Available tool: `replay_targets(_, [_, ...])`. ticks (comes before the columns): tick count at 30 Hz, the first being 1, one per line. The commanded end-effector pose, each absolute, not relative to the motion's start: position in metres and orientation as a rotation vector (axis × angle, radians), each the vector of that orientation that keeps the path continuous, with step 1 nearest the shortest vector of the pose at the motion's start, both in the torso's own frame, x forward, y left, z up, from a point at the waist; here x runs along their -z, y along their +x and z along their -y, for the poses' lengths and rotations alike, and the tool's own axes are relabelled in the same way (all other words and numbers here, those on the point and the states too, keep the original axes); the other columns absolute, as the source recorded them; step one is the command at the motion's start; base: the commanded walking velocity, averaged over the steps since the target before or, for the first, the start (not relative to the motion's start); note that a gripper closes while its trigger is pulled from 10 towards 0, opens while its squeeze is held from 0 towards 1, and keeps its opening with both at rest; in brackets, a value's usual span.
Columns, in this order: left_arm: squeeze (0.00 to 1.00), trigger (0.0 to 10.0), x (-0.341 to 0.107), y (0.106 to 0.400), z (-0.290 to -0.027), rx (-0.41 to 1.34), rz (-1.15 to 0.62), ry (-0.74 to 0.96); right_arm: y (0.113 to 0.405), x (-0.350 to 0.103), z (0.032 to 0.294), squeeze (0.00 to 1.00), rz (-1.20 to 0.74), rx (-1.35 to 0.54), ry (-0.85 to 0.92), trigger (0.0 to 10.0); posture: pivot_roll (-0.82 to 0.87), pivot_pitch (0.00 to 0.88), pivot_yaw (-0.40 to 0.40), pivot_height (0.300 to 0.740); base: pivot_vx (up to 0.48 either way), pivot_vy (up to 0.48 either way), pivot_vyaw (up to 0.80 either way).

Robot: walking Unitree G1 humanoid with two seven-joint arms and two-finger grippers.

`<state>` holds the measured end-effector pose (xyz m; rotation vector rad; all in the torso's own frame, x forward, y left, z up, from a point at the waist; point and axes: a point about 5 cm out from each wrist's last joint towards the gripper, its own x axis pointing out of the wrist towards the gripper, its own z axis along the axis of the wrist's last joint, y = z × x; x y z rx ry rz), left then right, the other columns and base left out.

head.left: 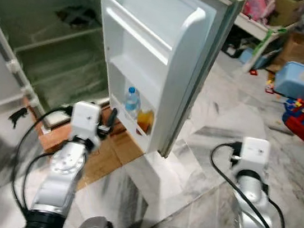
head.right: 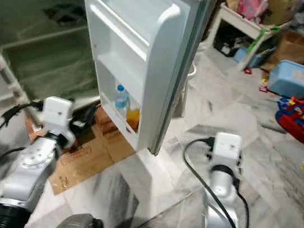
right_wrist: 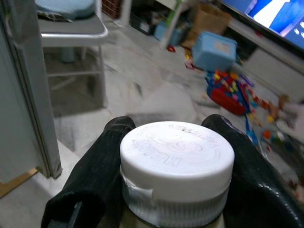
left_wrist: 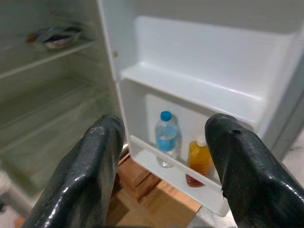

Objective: Restocking fridge

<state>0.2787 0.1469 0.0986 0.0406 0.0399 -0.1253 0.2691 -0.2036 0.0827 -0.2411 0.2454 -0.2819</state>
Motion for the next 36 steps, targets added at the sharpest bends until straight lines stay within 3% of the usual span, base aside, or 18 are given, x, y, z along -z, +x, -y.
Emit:
replay_targets(1, [0.0,10.0,-0.101,0.278,-0.137,0.158,-0.046,0.036,0.268,-0.085,0.214,0.0,-0.233,0.314,-0.25,10.0,-0.02,0.114,0.01,0.74,0.0,0.48,-0.65])
replay_targets(16, [0.0,10.0,-0.105,0.281,-0.137,0.156,-0.037,0.037,0.271,-0.087,0.211,0.0,-0.221,0.303,-0.24,10.0,-0.02,0.115,0.009,0.74,0.0,0.471,-0.06])
replay_targets(23, [0.0,10.0,-0.11,0.281,-0.132,0.204,0.004,0.049,0.27,-0.086,0.211,0.0,-0.224,0.303,-0.229,10.0,-0.02,0.114,0.01,0.74,0.041,-0.037,-0.06])
replay_targets(29, [0.0,10.0,-0.112,0.282,-0.13,0.212,0.016,0.054,0.269,-0.085,0.212,0.0,-0.227,0.31,-0.23,10.0,-0.02,0.116,0.015,0.74,0.404,-0.04,-0.8])
replay_targets(36, [0.0,10.0,-0.113,0.283,-0.128,0.217,0.025,0.055,0.268,-0.085,0.211,0.0,-0.222,0.306,-0.23,10.0,-0.02,0.116,0.018,0.74,0.451,0.0,0.0])
